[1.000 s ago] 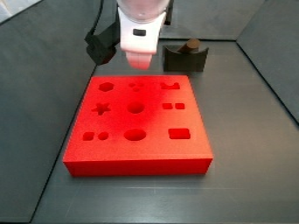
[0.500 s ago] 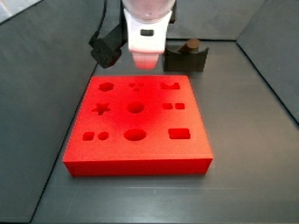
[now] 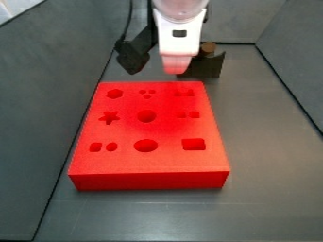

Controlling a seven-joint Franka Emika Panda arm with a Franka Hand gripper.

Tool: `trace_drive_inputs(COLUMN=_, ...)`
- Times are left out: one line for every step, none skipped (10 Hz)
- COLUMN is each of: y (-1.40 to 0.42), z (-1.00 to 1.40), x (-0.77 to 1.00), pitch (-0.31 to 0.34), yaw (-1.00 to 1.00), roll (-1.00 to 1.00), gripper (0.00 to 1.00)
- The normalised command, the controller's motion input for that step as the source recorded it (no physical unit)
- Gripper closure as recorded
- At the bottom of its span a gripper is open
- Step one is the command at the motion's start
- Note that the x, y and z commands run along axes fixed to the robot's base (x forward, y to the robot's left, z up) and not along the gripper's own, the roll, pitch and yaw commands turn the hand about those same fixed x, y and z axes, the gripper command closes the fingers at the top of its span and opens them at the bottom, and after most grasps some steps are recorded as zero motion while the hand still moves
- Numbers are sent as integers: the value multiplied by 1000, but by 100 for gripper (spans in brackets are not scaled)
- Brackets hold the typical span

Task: Pick up the oval object. Move up. Place the oval object on the fixture. Regrasp the oval object. Move to above the board. Insert the oval object.
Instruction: Regrasp the oval object.

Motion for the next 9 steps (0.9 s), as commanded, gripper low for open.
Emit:
trace_drive_inputs(y=-10, z=-42, x=1000, pitch=3, yaw=-54, roll=99, gripper=0)
trace_drive_inputs(y=-10, z=-43, x=1000, pitch=45, yaw=-56, roll=91, gripper=0)
trace_drive_inputs(y=-9, z=-43, x=1000, pitch=73, yaw=-50, roll=86, gripper=0)
trace_drive_inputs(y=-9, z=-40, x=932, pitch=95, yaw=-38, roll=87, gripper=0)
trace_drive_inputs(y=-5, z=-36, x=811, pitch=118, yaw=-16, roll=90, gripper=0)
trace_drive_inputs(y=-8, z=-34, x=727, pitch=131, yaw=3, roll=93, gripper=0)
trace_drive_inputs(y=-8, z=-31, x=619, pitch=142, yaw=32, roll=102, gripper=0)
trace_drive_inputs(y=-9, z=-28, x=566, pitch=146, yaw=42, roll=106, gripper=0)
trace_drive_inputs(y=-15, z=-30, x=469, pitch=153, yaw=63, roll=110, gripper=0)
